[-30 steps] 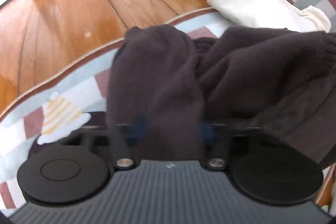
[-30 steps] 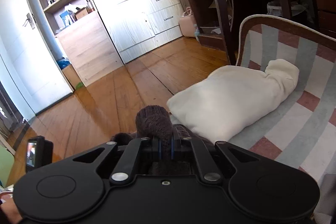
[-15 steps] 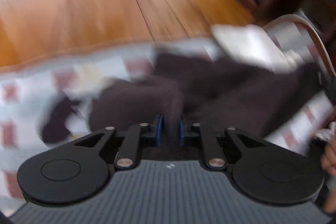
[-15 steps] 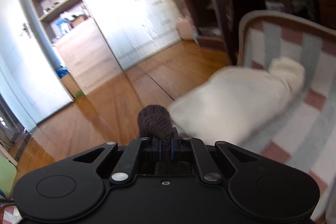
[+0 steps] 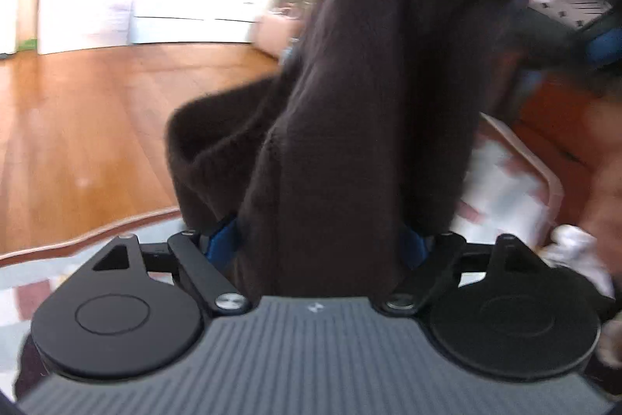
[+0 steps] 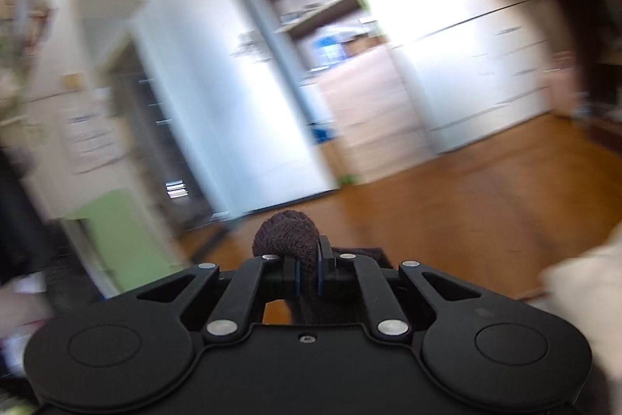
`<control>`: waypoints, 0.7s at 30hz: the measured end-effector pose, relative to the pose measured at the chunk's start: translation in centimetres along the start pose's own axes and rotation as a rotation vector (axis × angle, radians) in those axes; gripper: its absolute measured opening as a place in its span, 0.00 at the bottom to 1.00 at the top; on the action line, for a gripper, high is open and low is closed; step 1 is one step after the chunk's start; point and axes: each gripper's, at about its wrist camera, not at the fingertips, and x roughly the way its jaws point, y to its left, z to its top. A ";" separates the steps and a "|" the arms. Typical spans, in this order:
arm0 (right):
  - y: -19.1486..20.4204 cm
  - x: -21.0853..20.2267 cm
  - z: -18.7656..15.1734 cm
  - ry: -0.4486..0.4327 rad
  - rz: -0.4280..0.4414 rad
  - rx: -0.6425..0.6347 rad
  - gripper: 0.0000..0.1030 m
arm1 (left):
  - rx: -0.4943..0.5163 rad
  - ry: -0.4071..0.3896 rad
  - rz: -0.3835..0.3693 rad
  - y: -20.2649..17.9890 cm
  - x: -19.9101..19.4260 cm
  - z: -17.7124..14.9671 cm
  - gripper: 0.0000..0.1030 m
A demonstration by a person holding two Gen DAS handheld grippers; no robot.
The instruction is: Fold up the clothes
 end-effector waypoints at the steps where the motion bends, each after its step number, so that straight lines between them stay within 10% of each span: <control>1: 0.7 0.9 -0.3 0.028 0.011 -0.027 0.10 | -0.034 0.035 0.055 1.1 0.7 0.4 0.24; 4: 2.3 3.5 -1.3 0.109 0.008 -0.097 0.16 | -0.079 0.010 0.214 4.9 -0.1 1.1 0.19; 7: 0.1 4.0 -4.1 0.174 -0.167 -0.083 0.48 | -0.175 -0.128 0.374 10.2 -3.0 0.3 0.19; 12: -6.5 2.8 -9.4 0.302 -0.399 0.092 0.49 | -0.481 -0.172 0.626 20.7 -4.5 -6.9 0.19; 17: -10.4 2.6 -13.8 0.408 -0.442 0.328 0.49 | -0.774 -0.050 0.583 27.3 -4.4 -12.2 0.16; 21: -10.7 4.3 -15.9 0.467 -0.468 0.395 0.59 | -0.686 -0.059 0.609 27.0 -4.0 -10.7 0.16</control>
